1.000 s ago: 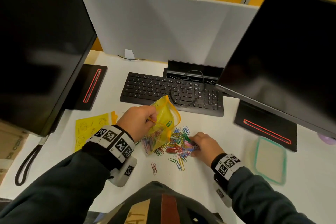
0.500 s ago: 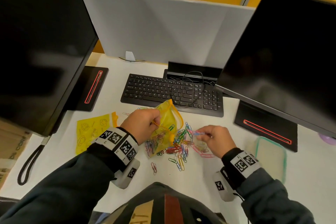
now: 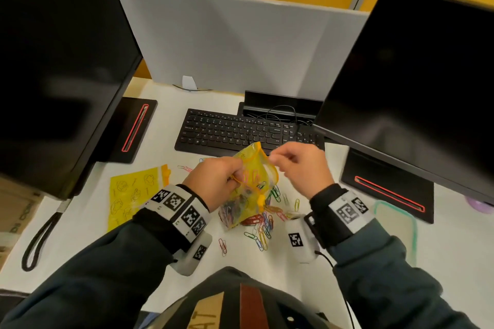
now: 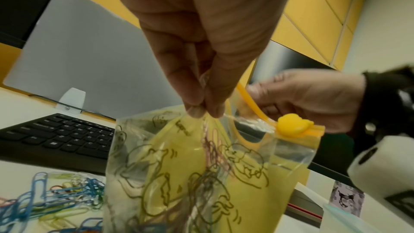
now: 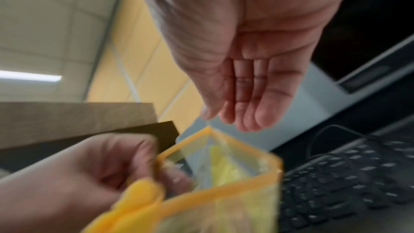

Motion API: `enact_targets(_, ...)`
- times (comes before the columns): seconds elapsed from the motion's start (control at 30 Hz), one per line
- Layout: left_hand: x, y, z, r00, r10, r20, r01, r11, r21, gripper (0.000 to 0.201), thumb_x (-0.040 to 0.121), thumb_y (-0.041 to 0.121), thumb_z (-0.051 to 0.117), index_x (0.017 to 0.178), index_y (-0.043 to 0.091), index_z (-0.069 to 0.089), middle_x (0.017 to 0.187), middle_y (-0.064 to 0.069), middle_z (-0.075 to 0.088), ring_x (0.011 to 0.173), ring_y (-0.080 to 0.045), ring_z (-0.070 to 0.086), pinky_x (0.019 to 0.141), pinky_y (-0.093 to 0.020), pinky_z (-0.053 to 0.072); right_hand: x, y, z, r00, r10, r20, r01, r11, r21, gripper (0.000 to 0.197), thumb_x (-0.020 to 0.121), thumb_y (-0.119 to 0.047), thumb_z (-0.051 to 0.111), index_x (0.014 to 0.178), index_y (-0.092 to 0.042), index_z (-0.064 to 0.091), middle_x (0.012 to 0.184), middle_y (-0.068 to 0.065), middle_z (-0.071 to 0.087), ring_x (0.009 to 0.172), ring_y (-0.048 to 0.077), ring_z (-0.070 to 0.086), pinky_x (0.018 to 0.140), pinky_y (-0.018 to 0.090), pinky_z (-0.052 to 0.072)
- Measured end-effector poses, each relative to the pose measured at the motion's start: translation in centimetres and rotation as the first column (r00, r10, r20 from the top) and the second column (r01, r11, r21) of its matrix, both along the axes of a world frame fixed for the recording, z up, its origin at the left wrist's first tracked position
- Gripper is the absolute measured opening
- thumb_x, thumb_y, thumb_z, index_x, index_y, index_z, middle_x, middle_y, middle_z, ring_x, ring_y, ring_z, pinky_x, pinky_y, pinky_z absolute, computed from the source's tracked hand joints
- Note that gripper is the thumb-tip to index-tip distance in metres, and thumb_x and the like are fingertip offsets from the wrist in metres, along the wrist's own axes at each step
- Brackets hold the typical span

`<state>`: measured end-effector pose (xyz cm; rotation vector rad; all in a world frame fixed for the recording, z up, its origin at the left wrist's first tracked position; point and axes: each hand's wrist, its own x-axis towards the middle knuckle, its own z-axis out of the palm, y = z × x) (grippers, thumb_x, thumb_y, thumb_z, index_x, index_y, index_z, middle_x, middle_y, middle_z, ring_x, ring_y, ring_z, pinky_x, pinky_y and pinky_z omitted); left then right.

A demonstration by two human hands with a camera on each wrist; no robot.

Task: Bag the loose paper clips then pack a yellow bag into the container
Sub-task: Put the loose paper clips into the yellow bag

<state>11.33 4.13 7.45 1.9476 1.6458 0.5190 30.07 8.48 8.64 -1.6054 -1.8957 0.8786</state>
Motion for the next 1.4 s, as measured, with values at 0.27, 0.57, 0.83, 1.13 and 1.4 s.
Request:
enact_targets(0.27,-0.9,-0.2,-0.2,0.998,0.057,0.016,-0.057,0.998,0.022,0.031,0.073,0.003,0.064,0.064,0.028,0.049,0.094,-0.007,0.072,0.075,-0.021,0.062,0.072,-0.036,0.052,5.5,-3.7,-8.3,0.845,0.169,0.508,0.125,0.860,-0.494,0.064,0.069,-0.024,0.079,0.122,-0.012,0.045,0.119,0.009,0.055,0.108,0.025,0.053,0.090,0.031,0.043)
enact_targets(0.57,-1.2,-0.3,-0.1,0.999,0.049,0.016,-0.050,0.998,0.035,0.026,0.074,0.004,0.065,0.065,0.025,0.051,0.094,-0.005,0.071,0.086,-0.021,0.065,0.073,-0.035,0.052,3.1,-1.9,-10.7,0.935,0.112,0.337,0.000,0.949,-0.316,0.065,0.073,-0.014,0.073,0.131,-0.016,0.043,0.126,0.009,0.050,0.112,0.027,0.053,0.096,0.032,0.043)
enact_targets(0.83,-2.4,-0.1,-0.2,0.997,0.074,0.000,-0.074,0.997,0.019,0.030,0.074,0.005,0.065,0.065,0.027,0.047,0.102,-0.003,0.071,0.084,-0.020,0.063,0.075,-0.032,0.050,1.1,-0.9,-11.2,0.860,0.185,0.476,-0.092,0.973,-0.213,0.035,0.087,-0.017,0.056,0.122,-0.013,0.056,0.117,0.012,0.054,0.105,0.029,0.057,0.095,0.031,0.045)
enact_targets(1.13,-2.5,-0.3,0.1,0.998,0.067,0.011,-0.068,0.997,0.037,0.035,0.073,0.002,0.063,0.062,0.030,0.045,0.097,-0.009,0.071,0.077,-0.022,0.063,0.074,-0.039,0.052,0.0,-0.8,-10.4,0.823,0.182,0.538,-0.062,0.970,-0.234,0.021,0.089,-0.010,0.048,0.103,-0.004,0.062,0.109,0.017,0.062,0.102,0.033,0.058,0.085,0.033,0.046)
enact_targets(1.4,-2.1,0.0,-0.4,0.999,0.051,0.013,-0.051,0.999,0.004,0.015,0.072,0.001,0.062,0.069,0.015,0.058,0.093,-0.009,0.071,0.086,-0.026,0.064,0.074,-0.041,0.051,0.5,-1.5,-4.2,0.955,-0.152,-0.256,0.112,0.980,-0.164,0.023,0.078,0.000,0.066,0.069,-0.022,0.062,0.063,0.002,0.061,0.054,0.012,0.057,0.062,0.025,0.052)
